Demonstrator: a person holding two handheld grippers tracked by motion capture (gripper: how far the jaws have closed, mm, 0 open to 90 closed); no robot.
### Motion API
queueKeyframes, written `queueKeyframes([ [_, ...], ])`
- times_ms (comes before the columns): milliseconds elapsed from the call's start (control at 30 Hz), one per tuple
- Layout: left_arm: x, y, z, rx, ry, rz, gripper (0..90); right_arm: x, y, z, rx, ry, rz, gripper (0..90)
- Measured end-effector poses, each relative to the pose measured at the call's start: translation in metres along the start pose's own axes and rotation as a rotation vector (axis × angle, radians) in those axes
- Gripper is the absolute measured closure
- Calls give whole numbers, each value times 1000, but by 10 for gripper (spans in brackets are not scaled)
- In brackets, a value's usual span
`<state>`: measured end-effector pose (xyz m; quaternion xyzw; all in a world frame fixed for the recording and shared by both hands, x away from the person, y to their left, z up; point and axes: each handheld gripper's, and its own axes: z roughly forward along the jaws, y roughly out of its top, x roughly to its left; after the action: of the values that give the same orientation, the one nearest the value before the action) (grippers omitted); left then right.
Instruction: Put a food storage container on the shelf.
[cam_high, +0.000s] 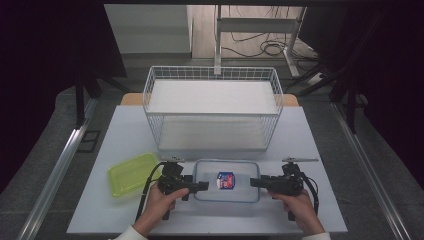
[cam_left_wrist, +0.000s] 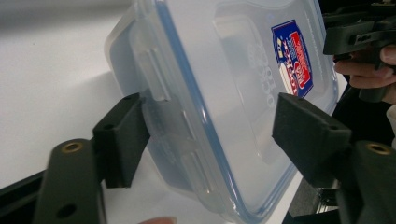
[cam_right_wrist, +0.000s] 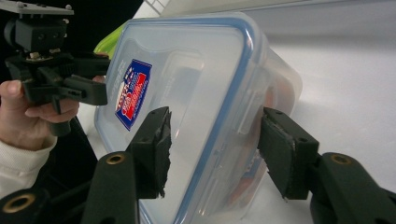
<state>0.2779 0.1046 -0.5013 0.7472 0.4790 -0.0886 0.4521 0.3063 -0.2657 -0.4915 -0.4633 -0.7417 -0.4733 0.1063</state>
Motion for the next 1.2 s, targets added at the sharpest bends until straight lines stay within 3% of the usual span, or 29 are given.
queueKeyframes([
  [167,-5,-5,-4,-12,12,47,324,5,-5,-5,-11,-2,-53,491],
  [333,-2,-9,-9,-32,-19,46,370,8,-9,-8,-18,1,-70,507],
  [700,-5,-16,-16,-39,-31,107,424,14,-17,-13,-37,1,-108,524],
  [900,0,-18,-19,-41,-67,96,466,14,-19,-14,-47,8,-114,527],
  [1200,-2,-20,-18,-56,-54,94,461,16,-20,-13,-55,-3,-103,526],
])
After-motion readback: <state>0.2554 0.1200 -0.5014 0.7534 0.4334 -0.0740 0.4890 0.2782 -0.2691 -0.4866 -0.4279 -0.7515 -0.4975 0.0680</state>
